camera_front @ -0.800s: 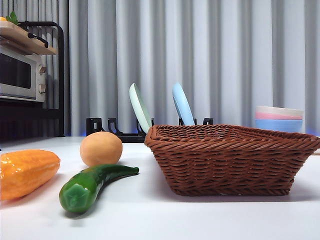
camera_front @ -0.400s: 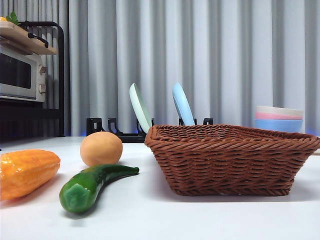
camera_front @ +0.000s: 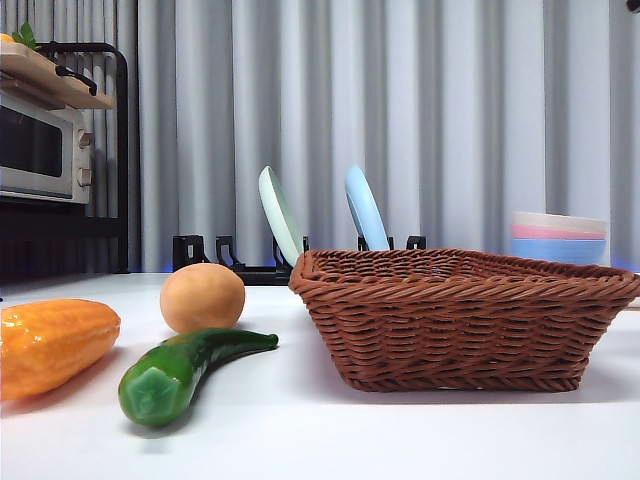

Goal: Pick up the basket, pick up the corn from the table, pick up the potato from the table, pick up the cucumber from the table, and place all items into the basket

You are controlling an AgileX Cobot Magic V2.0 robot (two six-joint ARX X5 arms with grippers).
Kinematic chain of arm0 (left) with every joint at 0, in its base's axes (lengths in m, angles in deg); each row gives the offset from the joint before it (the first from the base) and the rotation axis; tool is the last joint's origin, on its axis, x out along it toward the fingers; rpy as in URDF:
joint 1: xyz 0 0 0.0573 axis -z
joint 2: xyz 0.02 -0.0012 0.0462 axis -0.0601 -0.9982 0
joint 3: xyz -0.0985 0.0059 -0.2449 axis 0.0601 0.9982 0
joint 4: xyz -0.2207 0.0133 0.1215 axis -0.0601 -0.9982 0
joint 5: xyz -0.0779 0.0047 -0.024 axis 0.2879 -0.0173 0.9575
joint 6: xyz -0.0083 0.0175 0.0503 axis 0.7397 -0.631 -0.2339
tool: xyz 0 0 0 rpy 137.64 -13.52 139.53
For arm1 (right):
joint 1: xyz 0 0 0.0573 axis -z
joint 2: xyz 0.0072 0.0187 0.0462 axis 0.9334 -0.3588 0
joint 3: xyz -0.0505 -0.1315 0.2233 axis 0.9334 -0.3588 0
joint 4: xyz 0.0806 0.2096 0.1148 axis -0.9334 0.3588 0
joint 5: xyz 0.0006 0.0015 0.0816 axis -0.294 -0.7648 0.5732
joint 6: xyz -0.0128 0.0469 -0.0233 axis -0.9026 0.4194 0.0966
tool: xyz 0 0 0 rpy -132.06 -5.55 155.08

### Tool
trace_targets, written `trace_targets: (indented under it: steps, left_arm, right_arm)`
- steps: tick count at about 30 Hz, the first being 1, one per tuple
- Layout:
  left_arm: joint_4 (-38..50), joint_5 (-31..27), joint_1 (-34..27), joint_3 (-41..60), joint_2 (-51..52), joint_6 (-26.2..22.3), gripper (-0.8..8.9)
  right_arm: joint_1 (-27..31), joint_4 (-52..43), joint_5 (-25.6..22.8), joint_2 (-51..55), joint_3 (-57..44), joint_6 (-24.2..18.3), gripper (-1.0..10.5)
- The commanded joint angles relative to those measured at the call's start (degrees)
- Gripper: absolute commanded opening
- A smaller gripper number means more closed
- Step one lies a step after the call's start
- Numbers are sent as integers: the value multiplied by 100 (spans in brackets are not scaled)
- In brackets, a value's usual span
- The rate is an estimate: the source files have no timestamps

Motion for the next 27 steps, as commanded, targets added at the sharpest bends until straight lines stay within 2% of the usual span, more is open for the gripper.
trace_targets:
  steps: [1,2,4,6,12,27]
  left_arm:
    - [-85,68,-9,-144,-212,-190,20]
    - [-85,72,-9,-166,-269,-188,67]
    - [-79,50,-9,-179,-345,-181,241]
    - [-81,52,-9,-179,-382,-164,344]
    - [-42,52,-9,-179,-385,-164,346]
    - [-85,52,-9,-179,-385,-142,346]
  right_arm:
    - [-2,83,188,-199,98,-297,68]
    - [-2,83,236,-247,107,-297,127]
    - [-2,81,225,-354,111,-299,257]
    - [-2,81,216,-476,111,-299,309]
    - [-9,74,238,-1117,114,-356,316]
    - [-566,-422,240,-3901,127,-468,311]
